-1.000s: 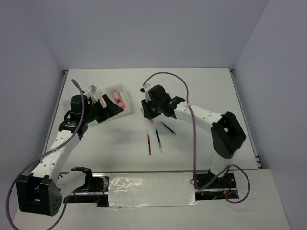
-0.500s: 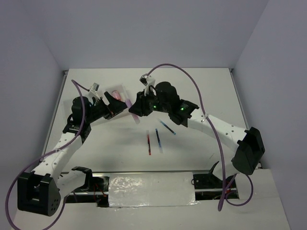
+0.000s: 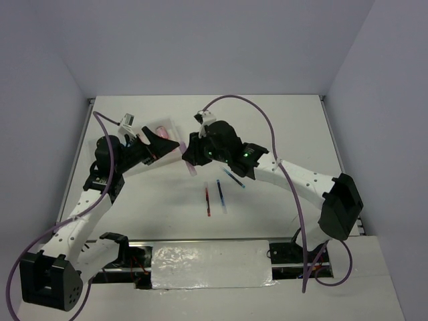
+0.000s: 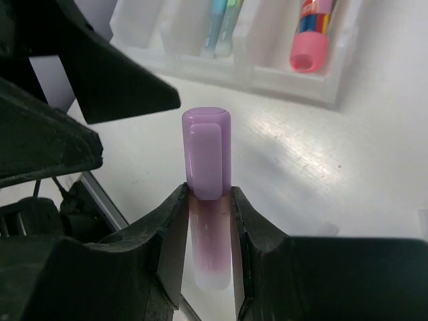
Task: Sort the stationery into containers
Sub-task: Pick up the pen from the center of the board, then place the pen in the storage box.
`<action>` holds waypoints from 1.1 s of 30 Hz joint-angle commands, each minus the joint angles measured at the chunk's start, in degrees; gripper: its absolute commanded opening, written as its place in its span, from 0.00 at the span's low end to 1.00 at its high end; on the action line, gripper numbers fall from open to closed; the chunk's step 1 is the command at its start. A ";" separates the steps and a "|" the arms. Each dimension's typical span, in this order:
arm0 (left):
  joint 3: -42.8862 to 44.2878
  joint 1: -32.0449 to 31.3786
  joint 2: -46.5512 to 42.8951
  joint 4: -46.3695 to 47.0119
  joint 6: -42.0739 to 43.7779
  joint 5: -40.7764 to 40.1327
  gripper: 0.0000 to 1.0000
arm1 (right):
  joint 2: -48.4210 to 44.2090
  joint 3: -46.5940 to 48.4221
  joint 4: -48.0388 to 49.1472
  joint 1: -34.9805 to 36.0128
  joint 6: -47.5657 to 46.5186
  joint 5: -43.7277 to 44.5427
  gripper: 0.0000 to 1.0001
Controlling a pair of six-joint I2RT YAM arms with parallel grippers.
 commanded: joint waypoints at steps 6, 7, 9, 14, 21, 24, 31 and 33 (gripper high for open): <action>0.90 -0.35 1.40 5.40 0.07 1.42 0.89 | 0.86 4.84 2.44 4.60 -0.71 -2.10 0.21; 0.73 -0.35 1.75 5.66 -0.19 1.86 0.87 | 1.04 5.11 2.71 4.95 -0.63 -2.01 0.21; 0.11 -0.43 2.01 6.71 -0.89 2.47 0.81 | 1.74 5.81 3.15 5.04 -0.28 -1.31 0.21; -0.86 -0.70 1.93 8.73 -1.87 3.44 0.48 | 5.25 9.06 2.80 5.04 1.31 2.38 0.23; 3.87 -0.79 2.45 -0.28 4.08 -2.49 0.00 | 11.68 15.66 -0.36 4.69 1.14 6.17 0.48; 14.23 -0.52 6.13 -21.27 13.32 -15.93 0.00 | 7.82 11.29 -2.38 3.56 2.36 14.14 1.00; 35.95 2.19 29.47 -45.13 17.21 -55.60 0.03 | -6.59 -4.19 -7.13 -1.19 4.39 21.73 1.00; 42.10 4.31 34.16 -46.71 17.99 -56.05 0.05 | -10.27 -8.14 -7.40 -1.46 2.89 20.67 1.00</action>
